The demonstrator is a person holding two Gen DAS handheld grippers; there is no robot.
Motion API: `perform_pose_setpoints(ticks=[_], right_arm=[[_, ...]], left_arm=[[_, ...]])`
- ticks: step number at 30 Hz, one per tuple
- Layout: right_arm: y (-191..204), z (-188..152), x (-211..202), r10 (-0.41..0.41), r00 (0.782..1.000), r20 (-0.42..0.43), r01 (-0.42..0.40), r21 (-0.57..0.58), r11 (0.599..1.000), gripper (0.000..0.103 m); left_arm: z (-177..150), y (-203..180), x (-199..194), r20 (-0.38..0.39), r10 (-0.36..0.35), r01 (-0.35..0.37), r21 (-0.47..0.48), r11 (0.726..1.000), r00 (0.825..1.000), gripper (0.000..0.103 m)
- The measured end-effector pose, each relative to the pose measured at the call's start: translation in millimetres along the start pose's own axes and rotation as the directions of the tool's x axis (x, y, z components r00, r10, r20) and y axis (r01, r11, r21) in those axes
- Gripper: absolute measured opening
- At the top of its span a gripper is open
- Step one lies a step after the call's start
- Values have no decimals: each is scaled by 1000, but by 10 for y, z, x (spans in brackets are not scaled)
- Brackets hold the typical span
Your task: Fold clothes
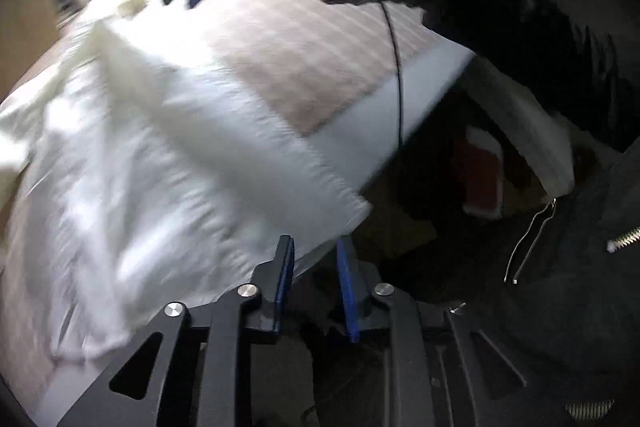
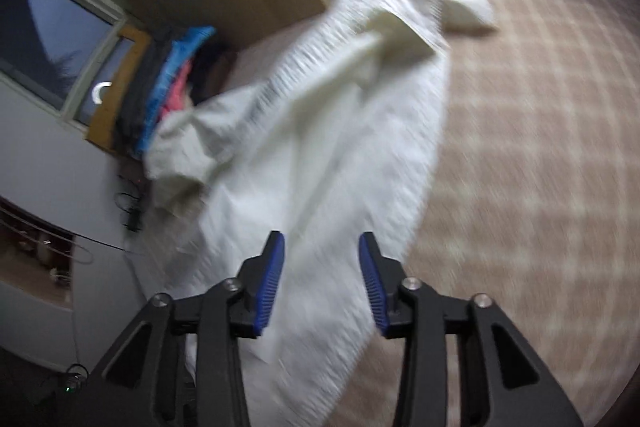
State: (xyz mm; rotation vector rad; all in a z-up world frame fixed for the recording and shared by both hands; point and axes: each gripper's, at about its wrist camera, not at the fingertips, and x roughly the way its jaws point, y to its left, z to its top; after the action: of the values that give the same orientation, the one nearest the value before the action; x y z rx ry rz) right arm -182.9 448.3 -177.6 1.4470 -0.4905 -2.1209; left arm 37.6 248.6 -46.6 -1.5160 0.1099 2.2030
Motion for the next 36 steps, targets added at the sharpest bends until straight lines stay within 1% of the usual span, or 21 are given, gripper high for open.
perform_pose_setpoints(ticks=[3, 5, 8, 9, 11, 13, 14, 16, 17, 18, 20, 22, 25, 28, 29, 30, 32, 33, 34, 35, 36], right_arm=[[138, 336, 71, 34, 999, -2, -34, -13, 999, 42], [213, 573, 157, 44, 999, -10, -44, -17, 999, 47], [266, 873, 320, 41, 998, -41, -42, -18, 999, 48], [263, 960, 385, 39, 997, -61, -40, -15, 999, 52], [111, 1067, 552, -49, 994, -99, 52, 24, 998, 53], [-41, 1173, 718, -134, 981, -140, 144, 59, 988, 53], [-119, 1185, 766, -123, 982, -141, 136, 82, 987, 53], [-277, 1221, 851, -32, 991, -127, 51, 145, 988, 51], [-344, 1239, 881, 12, 994, -107, 7, 172, 985, 35], [-357, 1251, 864, 18, 995, -94, -2, 162, 987, 3], [-381, 1277, 830, 31, 997, -69, -21, 144, 989, 2], [-222, 1307, 579, -35, 999, 7, 35, -7, 999, 2], [-291, 1320, 268, -179, 981, 81, 187, -122, 975, 2], [-572, 1292, 513, -281, 960, -1, 279, -100, 955, 3], [-665, 1283, 595, -313, 949, -29, 309, -95, 946, 8], [-673, 1267, 670, -342, 938, -61, 334, -111, 936, 17], [-606, 1217, 668, -420, 905, -66, 402, -187, 897, 26], [-573, 1192, 667, -458, 887, -66, 434, -224, 873, 27], [-531, 1174, 564, -473, 880, -42, 451, -236, 861, 27], [-468, 1155, 433, -474, 881, -6, 458, -240, 856, 27], [-405, 1136, 302, -473, 880, 29, 466, -245, 851, 32]], left_arm=[[-34, 62, -101, 31, 50, -49, -60, 997, 998, 22], [-2, 54, -31, 23, 72, -70, -74, 995, 997, 22], [65, -28, 218, -2, 98, -98, -51, 994, 995, 22], [91, -56, 300, -7, 96, -96, -42, 994, 995, 22], [160, -103, 440, 1, 78, -77, -30, 997, 997, 22], [234, -122, 566, 5, 78, -78, -21, 997, 997, 22], [264, -117, 619, 2, 71, -71, -23, 997, 997, 22], [304, -92, 704, -9, 56, -56, -32, 998, 998, 22], [311, -77, 735, -19, 53, -54, -36, 998, 998, 22], [308, -59, 768, -29, 52, -53, -39, 998, 998, 22], [281, -42, 789, -42, 43, -45, -40, 998, 998, 22], [256, -34, 792, -51, 34, -36, -39, 999, 998, 24], [252, -42, 789, -50, 29, -31, -48, 998, 998, 25], [254, -22, 803, -60, 0, -4, -75, 997, 998, 25], [243, -4, 775, -65, -3, -3, -87, 996, 998, 25], [226, 18, 727, -69, -3, -4, -99, 995, 998, 25], [171, 96, 473, -37, 19, -24, -129, 991, 999, 26], [119, 176, 290, -13, 56, -57, -147, 988, 998, 29], [57, 274, 89, 12, 104, -100, -166, 981, 995, 34], [-20, 413, -89, 22, 175, -168, -184, 969, 984, 38], [-105, 571, -256, 24, 255, -245, -201, 948, 967, 44]])
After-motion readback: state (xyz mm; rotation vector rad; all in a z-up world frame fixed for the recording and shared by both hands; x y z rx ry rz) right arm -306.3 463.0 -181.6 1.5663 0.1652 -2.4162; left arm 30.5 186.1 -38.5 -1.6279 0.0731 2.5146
